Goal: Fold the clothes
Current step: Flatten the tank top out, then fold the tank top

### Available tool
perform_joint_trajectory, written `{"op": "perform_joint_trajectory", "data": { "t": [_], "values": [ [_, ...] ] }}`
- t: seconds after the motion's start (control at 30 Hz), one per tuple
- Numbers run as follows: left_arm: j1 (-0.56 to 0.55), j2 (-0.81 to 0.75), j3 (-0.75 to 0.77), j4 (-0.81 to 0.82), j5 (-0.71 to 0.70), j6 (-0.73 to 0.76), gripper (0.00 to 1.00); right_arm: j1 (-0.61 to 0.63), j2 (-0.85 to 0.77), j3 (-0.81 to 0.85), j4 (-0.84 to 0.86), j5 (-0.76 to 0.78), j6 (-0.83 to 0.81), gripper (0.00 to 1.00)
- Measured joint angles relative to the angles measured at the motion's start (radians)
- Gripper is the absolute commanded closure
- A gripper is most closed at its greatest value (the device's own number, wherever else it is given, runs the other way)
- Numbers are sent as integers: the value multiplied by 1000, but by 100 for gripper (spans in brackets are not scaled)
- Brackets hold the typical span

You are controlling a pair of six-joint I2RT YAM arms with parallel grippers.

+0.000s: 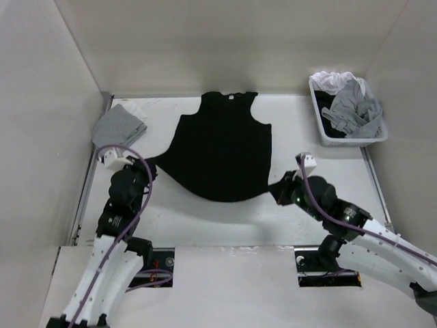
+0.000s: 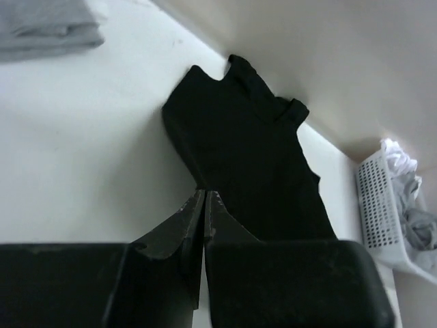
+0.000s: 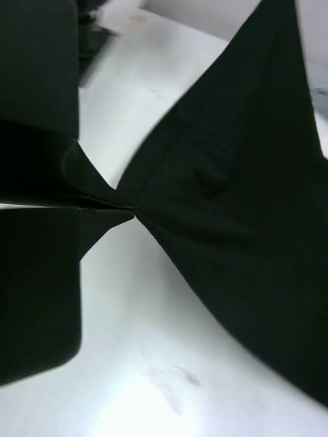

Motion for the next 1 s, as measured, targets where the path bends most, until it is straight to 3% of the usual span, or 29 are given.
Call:
{"op": "perform_joint_trajectory", "data": {
  "t": [0.23,0.37,0.43,0.53,0.73,0.83,1.0],
  "values": [
    [-34,-347,-107,-292,-16,-69,100,295,-130,-231,-98,76,246,100],
    [-101,-350,-110,-376,-43,-123,100,422,-143,-246,-147,116,354,99],
    [-108,-306,-109,-364,-64,-132,100,425,-122,-237,-146,129,363,100],
    [-106,-147,-90,-274,-88,-131,100,285,-16,-189,-106,113,313,100],
    [-63,364,86,27,-103,-128,100,-183,304,-8,95,-43,135,100],
    [-28,632,263,148,-108,-126,100,-344,485,145,187,-116,79,100],
    [24,1090,701,274,-85,-109,98,-500,838,515,282,-234,30,100]
  ]
}}
